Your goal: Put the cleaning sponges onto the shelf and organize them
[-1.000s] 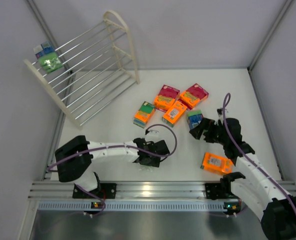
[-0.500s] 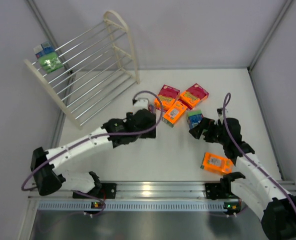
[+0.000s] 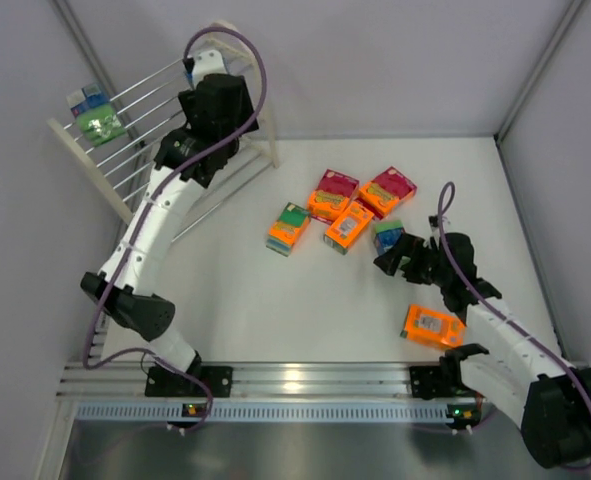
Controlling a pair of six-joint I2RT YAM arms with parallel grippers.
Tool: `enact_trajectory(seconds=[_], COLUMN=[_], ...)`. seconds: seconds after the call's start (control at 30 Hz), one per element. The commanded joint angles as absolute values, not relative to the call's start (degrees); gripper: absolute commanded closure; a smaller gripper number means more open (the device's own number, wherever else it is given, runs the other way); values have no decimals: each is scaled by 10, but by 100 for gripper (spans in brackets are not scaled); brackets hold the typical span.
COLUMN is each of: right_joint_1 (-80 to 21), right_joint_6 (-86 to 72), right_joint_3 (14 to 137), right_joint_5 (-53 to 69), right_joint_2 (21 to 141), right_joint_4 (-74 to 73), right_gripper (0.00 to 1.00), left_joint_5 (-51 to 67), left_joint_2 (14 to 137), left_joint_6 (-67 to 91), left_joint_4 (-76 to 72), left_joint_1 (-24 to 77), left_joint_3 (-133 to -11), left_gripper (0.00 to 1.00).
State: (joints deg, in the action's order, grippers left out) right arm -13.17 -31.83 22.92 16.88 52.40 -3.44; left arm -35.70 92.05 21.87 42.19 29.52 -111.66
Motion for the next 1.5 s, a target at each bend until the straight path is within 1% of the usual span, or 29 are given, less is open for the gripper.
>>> enact_trajectory(seconds=[0.0, 0.07, 0.1, 0.2, 0.33, 0.47, 0.63, 0.73, 0.9, 1.13, 1.47], right_joint_1=[-144, -145, -146, -147, -147, -148, -149, -152, -155, -161, -171], right_joint_6=[-325, -323, -323, -323, -323, -319, -319, -323, -325, -317, -321], right_joint_3=[248, 250, 250, 246, 243, 247, 254, 259, 260, 284, 303], right_joint_5=[175, 174, 172, 165, 160, 164, 164, 166, 175, 192, 188], right_joint_2=[524, 521, 520, 512, 517, 533, 556, 570, 593, 651, 667], right_joint_4=[21, 18, 18, 16, 16, 18, 28, 37, 56, 65, 66], right_gripper=[1, 1, 1, 1, 0, 1, 1, 1, 1, 1, 1], left_joint_5=[-374, -344, -335, -323, -282, -244, -230, -244, -289, -305, -332], left_joint_2=[970, 1005, 1016, 1042, 1059, 1068, 1090, 1087, 1050, 1019, 997], left_joint_6=[176, 171, 164, 172, 182, 183, 181, 183, 177, 162, 170], left_joint_4=[413, 413, 413, 413, 410, 395, 392, 393, 393, 394, 395], left_joint_1=[238, 197, 184, 136, 63, 29, 22, 22, 24, 40, 51], left_joint_3=[-1222, -1267, -1309, -1353, -1378, -1380, -1379, -1354, -1301, -1283, -1268], left_gripper=[27, 27, 27, 27, 27, 27, 26, 27, 27, 27, 26])
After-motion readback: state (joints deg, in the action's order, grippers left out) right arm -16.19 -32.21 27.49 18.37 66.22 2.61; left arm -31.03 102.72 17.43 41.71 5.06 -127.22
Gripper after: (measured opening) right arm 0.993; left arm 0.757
